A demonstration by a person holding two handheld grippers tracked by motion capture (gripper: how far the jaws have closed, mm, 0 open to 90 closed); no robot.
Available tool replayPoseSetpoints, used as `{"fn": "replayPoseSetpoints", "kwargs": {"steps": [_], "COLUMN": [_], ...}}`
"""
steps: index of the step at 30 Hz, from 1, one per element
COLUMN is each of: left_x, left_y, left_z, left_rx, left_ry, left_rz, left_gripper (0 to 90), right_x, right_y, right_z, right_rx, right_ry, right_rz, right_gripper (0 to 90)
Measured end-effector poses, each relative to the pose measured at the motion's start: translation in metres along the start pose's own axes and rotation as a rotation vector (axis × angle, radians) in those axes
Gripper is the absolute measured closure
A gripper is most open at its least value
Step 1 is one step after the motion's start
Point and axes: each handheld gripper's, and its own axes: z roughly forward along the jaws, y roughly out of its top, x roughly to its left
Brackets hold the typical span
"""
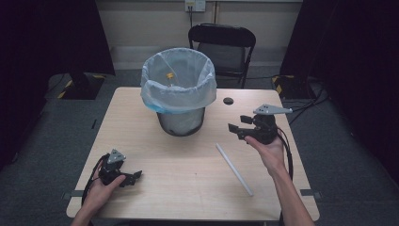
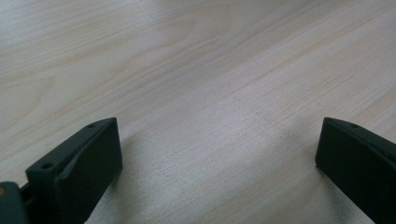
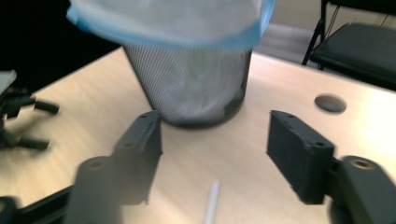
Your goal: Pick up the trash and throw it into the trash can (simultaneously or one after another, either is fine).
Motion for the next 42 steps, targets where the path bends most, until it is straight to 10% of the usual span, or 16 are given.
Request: {"fn": "replayPoseSetpoints", "kwargs": {"steps": [9, 17, 23, 29, 35, 42], "left_x": [0.000, 0.000, 0.000, 0.000, 0.000, 0.000], "left_y": [0.000, 0.000, 0.000, 0.000, 0.000, 0.000], "left_z": [0.000, 0.000, 0.000, 0.000, 0.000, 0.000], "left_rx": [0.000, 0.000, 0.000, 0.001, 0.000, 0.000], "left_ry": [0.001, 0.000, 0.000, 0.002, 0.000, -0.001], "left_rz": [0.004, 0.000, 0.000, 0.003, 0.000, -0.001], "left_gripper": [0.0, 0.0, 0.0, 0.0, 0.0, 0.0], "right_x": [0.002, 0.004, 0.011, 0.013, 0.021, 0.026], "right_y": [-0.044, -0.094, -0.117, -0.139, -0.155, -0.164], "right_z": [-0.007, -0.009, -0.013, -0.015, -0.020, -0.023], "right_rx": [0.050, 0.074, 0.073, 0.188, 0.261, 0.302], "right_ry": [-0.069, -0.054, -0.046, -0.027, -0.071, -0.093], "right_rz": [0.010, 0.094, 0.065, 0.139, 0.122, 0.080], "right_gripper": [37.5, 42.7, 46.4, 48.6, 41.3, 54.9]}}
